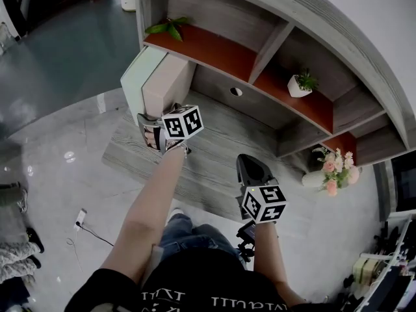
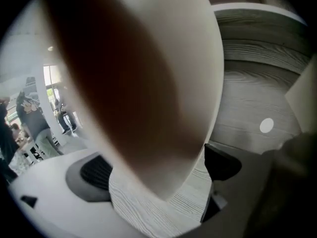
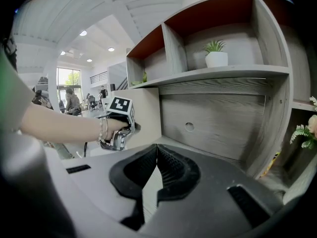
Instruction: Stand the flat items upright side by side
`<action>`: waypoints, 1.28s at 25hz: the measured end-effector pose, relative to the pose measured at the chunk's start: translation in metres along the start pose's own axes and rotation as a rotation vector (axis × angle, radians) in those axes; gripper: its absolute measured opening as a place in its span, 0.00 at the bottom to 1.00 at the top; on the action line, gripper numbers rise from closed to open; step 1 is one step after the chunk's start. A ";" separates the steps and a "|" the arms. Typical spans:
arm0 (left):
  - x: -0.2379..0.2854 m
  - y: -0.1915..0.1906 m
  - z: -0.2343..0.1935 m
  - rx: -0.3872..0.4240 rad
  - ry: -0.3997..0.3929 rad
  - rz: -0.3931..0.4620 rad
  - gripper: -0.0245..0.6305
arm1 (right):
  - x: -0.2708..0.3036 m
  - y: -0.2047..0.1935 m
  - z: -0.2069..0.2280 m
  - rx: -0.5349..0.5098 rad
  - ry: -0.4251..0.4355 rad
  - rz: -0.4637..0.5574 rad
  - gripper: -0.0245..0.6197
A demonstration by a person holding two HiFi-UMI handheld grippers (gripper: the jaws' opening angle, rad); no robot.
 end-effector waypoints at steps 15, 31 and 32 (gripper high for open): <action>-0.062 -0.006 -0.026 0.152 -0.196 0.058 0.88 | -0.012 0.035 0.006 -0.088 0.070 0.093 0.06; -0.190 -0.004 -0.067 0.016 -0.655 0.296 0.87 | -0.055 0.065 0.005 -0.220 0.253 0.205 0.06; -0.198 -0.002 -0.070 0.000 -0.687 0.327 0.87 | -0.059 0.064 0.004 -0.215 0.254 0.211 0.06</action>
Point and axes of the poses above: the fingertips, and each gripper's own axes: x forward along the fingers, z to its right, y out of its top, the point moved 8 cm from there along -x, backward along the fingers, and after that the axes turned 7 degrees about -y, right-handed, at the moved point
